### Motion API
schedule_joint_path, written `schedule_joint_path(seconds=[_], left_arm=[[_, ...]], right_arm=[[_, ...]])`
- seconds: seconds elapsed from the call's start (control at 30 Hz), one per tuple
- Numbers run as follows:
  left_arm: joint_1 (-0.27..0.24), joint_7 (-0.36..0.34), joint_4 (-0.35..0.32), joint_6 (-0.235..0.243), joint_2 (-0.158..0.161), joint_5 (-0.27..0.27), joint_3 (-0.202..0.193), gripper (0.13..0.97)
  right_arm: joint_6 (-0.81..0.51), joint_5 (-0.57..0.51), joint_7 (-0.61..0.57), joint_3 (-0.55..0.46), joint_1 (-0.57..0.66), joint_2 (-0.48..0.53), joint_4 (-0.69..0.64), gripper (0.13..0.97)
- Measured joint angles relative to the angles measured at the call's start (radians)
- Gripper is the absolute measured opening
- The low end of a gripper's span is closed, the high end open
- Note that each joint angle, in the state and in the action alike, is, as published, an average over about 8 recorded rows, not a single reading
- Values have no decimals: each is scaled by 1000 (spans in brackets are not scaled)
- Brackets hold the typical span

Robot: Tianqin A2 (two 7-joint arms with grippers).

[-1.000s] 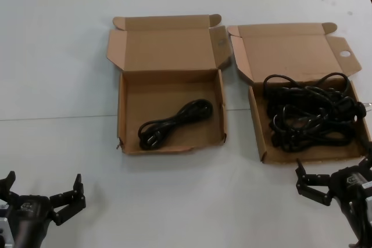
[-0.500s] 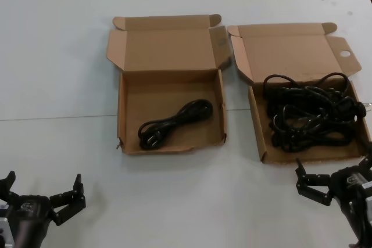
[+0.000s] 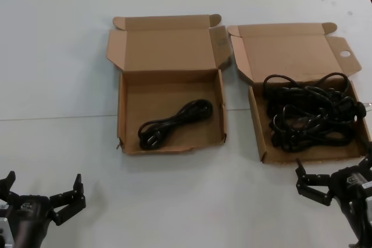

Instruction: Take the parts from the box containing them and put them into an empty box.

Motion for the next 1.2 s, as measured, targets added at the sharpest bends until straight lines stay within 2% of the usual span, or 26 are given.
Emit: schedule_joint_path(seconds=[1.2], left_arm=[[0,0,0,0,0,0,0,966]], right_arm=[[0,0,0,0,0,0,0,966]])
